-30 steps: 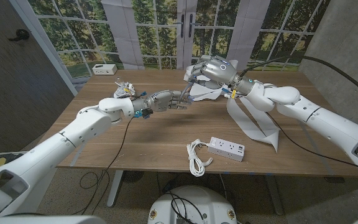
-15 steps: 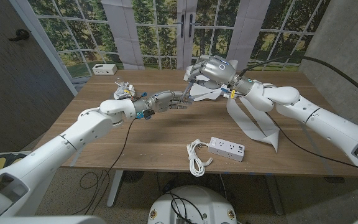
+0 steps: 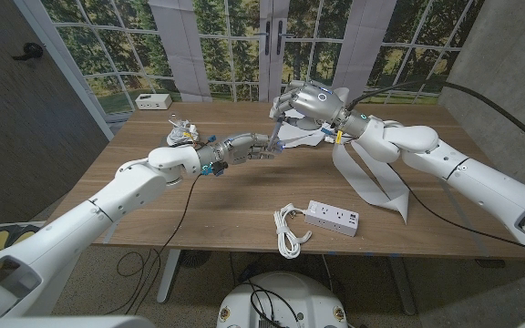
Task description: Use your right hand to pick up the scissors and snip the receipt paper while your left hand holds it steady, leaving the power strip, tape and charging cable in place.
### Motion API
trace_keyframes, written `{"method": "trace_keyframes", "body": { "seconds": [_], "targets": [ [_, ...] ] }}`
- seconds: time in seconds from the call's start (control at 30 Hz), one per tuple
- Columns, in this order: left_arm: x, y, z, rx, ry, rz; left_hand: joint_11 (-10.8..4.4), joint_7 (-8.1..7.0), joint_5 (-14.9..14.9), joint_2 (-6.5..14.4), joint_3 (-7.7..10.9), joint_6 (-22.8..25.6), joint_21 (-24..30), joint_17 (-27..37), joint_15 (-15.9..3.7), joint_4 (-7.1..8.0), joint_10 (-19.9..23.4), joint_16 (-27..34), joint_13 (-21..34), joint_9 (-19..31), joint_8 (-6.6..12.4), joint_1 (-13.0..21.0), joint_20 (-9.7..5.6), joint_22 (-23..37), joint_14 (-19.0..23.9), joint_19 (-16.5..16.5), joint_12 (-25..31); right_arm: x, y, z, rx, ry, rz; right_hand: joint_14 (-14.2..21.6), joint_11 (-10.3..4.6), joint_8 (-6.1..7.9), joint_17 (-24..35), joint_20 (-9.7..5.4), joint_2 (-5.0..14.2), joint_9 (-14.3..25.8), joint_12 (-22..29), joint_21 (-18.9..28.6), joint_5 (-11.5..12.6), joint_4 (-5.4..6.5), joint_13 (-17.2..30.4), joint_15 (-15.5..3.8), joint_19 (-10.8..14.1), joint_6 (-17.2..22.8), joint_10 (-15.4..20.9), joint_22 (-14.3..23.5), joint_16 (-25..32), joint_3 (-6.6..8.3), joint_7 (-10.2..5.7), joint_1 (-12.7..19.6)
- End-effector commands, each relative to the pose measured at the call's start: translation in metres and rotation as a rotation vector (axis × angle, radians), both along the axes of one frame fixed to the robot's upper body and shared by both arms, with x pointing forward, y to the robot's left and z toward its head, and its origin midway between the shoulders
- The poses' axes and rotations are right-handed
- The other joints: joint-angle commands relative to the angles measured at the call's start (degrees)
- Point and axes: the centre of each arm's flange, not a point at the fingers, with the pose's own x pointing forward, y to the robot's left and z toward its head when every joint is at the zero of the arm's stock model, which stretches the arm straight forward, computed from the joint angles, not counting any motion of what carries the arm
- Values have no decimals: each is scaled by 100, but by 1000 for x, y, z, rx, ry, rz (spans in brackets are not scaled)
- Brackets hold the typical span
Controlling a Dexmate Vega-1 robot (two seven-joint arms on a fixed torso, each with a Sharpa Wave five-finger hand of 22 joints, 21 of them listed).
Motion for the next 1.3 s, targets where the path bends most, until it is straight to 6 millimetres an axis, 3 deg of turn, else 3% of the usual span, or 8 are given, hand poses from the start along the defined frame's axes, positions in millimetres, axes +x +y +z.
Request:
{"method": "trace_keyframes", "body": {
  "seconds": [0.03,0.23,0.47,0.67,1.03,1.3],
  "targets": [
    [-1,-3,1,9,-28,8,-497,-51,21,24,-7,-28,17,50,17,-3,490,25,69,29,15,114,16,21,42,58,59,-3,4,6,8,74,-24,236,-54,33,7,-25,-45,16,51,6,147,130,20,-663,54,36,506,9,42,184,47,-22],
    [0,-7,2,22,-31,3,-504,-57,57,95,58,-11,11,82,11,-39,473,30,159,57,31,251,18,21,25,56,117,-5,2,10,33,130,-23,295,-5,50,-10,20,-86,7,76,-1,204,127,32,-658,84,74,579,6,43,222,73,-47],
    [0,-11,4,21,-33,3,-507,-54,46,35,5,26,9,117,-3,-11,497,52,238,84,53,230,19,21,35,58,183,-8,-1,11,49,132,-20,335,-4,62,-30,61,-124,8,101,-11,266,125,81,-653,103,85,595,4,35,266,93,-72],
    [-1,-13,3,7,-30,18,-561,-94,60,134,76,342,20,178,-135,-24,773,137,424,159,195,381,16,23,227,107,434,-12,-4,10,71,125,-1,354,-4,67,-49,64,-145,16,91,-27,323,125,68,-656,109,78,620,4,23,317,90,-91],
    [-2,-14,4,-17,-29,8,-595,-83,55,119,89,428,36,228,-196,-37,831,187,557,225,240,505,17,24,306,172,566,-19,-5,10,74,133,-5,380,17,89,-68,100,-174,54,118,-86,452,118,163,-656,27,80,583,2,10,414,135,-106],
    [-1,-12,3,-69,-4,28,-600,-215,92,270,342,788,98,367,-452,-87,1250,407,835,418,456,1034,11,22,742,411,943,-21,-6,10,77,122,-12,369,-8,88,-68,98,-205,80,109,-117,527,125,191,-657,19,45,555,0,4,466,109,-141]
  ]
}}
